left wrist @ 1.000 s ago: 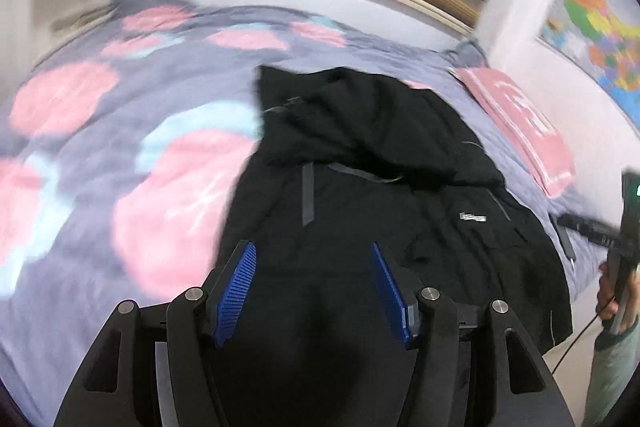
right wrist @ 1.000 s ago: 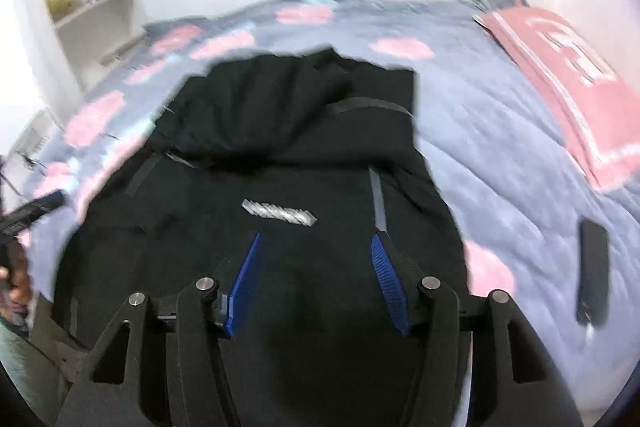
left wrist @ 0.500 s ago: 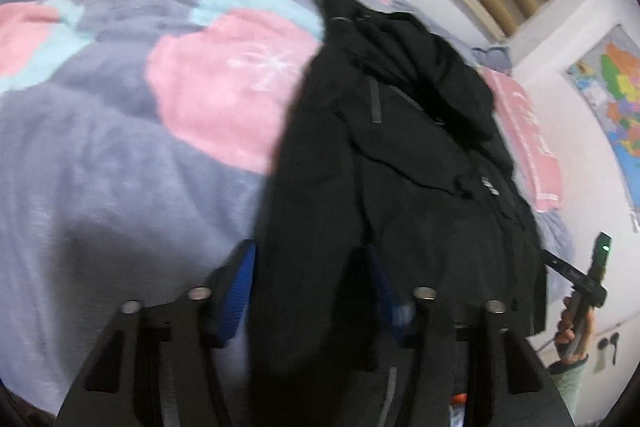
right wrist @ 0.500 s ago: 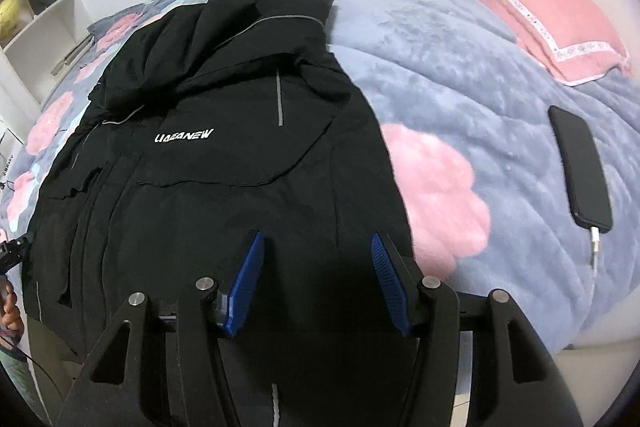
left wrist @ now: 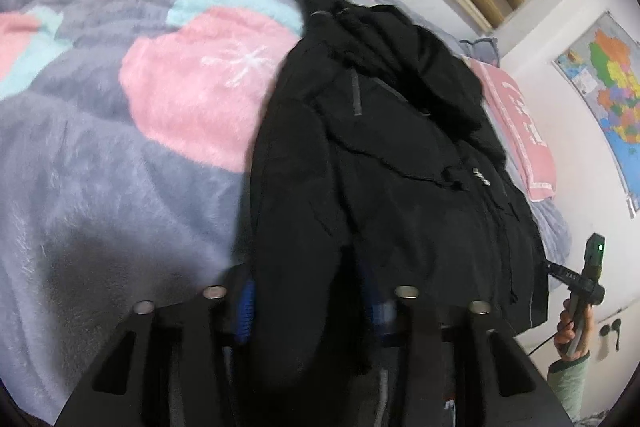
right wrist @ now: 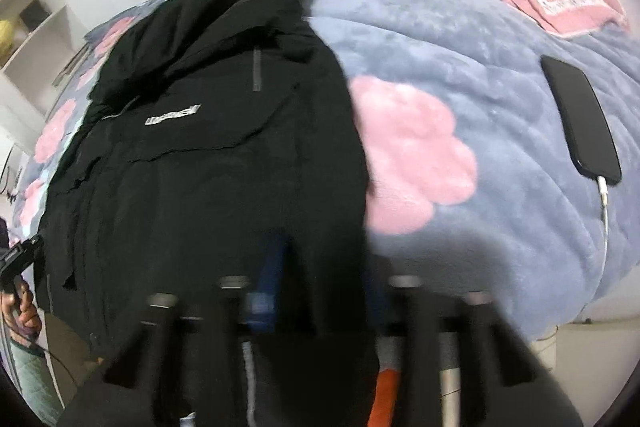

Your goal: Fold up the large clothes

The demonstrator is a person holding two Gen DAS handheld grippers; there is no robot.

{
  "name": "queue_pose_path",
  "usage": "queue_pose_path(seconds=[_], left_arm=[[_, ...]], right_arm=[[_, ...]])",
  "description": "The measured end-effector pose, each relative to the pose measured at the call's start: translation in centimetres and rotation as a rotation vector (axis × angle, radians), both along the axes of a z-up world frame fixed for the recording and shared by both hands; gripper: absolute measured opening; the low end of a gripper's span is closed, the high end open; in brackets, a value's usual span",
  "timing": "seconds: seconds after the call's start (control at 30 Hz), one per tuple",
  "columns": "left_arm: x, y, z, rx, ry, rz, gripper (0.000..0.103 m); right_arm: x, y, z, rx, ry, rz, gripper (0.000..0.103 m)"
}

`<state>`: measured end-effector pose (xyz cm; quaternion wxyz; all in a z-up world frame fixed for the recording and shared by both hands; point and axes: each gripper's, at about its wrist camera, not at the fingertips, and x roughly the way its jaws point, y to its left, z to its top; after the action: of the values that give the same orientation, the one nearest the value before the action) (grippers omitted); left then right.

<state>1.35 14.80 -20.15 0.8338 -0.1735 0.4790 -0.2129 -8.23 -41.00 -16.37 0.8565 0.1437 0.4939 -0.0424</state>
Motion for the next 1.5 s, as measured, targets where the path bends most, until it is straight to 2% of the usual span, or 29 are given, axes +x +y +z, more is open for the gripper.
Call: queue_pose_path(seconds=[0.03, 0.1, 0.17, 0.2, 0.23, 0.33, 0.4, 0.57, 0.6, 0.63, 0.67, 0.73, 0.87, 0.97, 1.13, 1.37, 1.5], left_arm=[[-0.4, -0.3, 0.8, -0.045, -0.015, -0.023, 0.027], [-1.1, -0.9, 2.5, -0.099, -0.059, -0.058, 0.027], [-1.5, -1.8, 3.6, -0.104, -0.088, -0.081, 0.028], [-1.6, -2.2, 3.6, -0.104, -0.087, -0.086, 0.032], [-1.6, -2.7, 3.3, -0.101, -0.078, -0.088, 0.039], [-2.6, -3.4, 1.8, -0.053, -0.042, -0.074, 0.043], [-3.8, -3.0, 1.1, -0.064, -0.013, -0.066, 0.047], [-6.6, -2.1, 0.3, -0.071, 0.003, -0.038, 0.048], [-6.9, -2.1, 0.3, -0.077, -0.005, -0.033, 0.046], [-7.0, -2.2, 0.5, -0.066, -0.017, -0.023, 0.026], [-6.9, -2.4, 0.6, -0.046, -0.023, -0.017, 0.017], [-6.9, -2.5, 1.5, -0.033, -0.055, -0.010, 0.014], [-6.9, -1.7, 4.4, -0.065, -0.148, 0.021, 0.012], [-6.1, -0.6, 6.4, -0.133, -0.193, 0.040, 0.012], [-3.4, 0.1, 8.8, -0.186, -0.244, 0.060, 0.012], [3.1, -0.2, 12.5, -0.204, -0.308, 0.092, 0.012], [8.2, -1.5, 14.2, -0.177, -0.338, 0.105, 0.012]], right_arm=[[-0.1, 0.6, 0.7, -0.005, -0.011, 0.015, 0.026], [-0.3, 1.6, 2.1, 0.022, -0.045, 0.054, 0.026], [-0.3, 2.1, 2.4, 0.062, -0.052, 0.072, 0.027], [-0.2, 2.2, 2.1, 0.079, -0.039, 0.073, 0.029], [-0.1, 2.3, 1.6, 0.084, -0.025, 0.071, 0.030], [-0.7, 2.4, -0.3, 0.110, 0.033, 0.059, 0.039], [-1.7, 2.6, -1.1, 0.106, 0.059, 0.069, 0.044], [-4.1, 3.5, -1.9, 0.112, 0.080, 0.122, 0.046], [-4.5, 3.8, -1.7, 0.093, 0.061, 0.122, 0.043], [-4.5, 3.8, -1.3, 0.086, 0.051, 0.121, 0.026], [-4.5, 3.9, -0.9, 0.073, 0.046, 0.116, 0.019], [-4.7, 3.7, 0.3, 0.077, 0.011, 0.099, 0.016], [-5.2, 2.8, 3.0, 0.083, -0.056, 0.078, 0.014], [-4.8, 1.4, 4.9, 0.119, -0.104, 0.070, 0.013], [-2.6, -0.7, 7.7, 0.177, -0.174, 0.060, 0.013], [3.2, -2.4, 11.4, 0.179, -0.241, 0.053, 0.013], [8.9, -3.6, 13.5, 0.186, -0.272, 0.032, 0.013]])
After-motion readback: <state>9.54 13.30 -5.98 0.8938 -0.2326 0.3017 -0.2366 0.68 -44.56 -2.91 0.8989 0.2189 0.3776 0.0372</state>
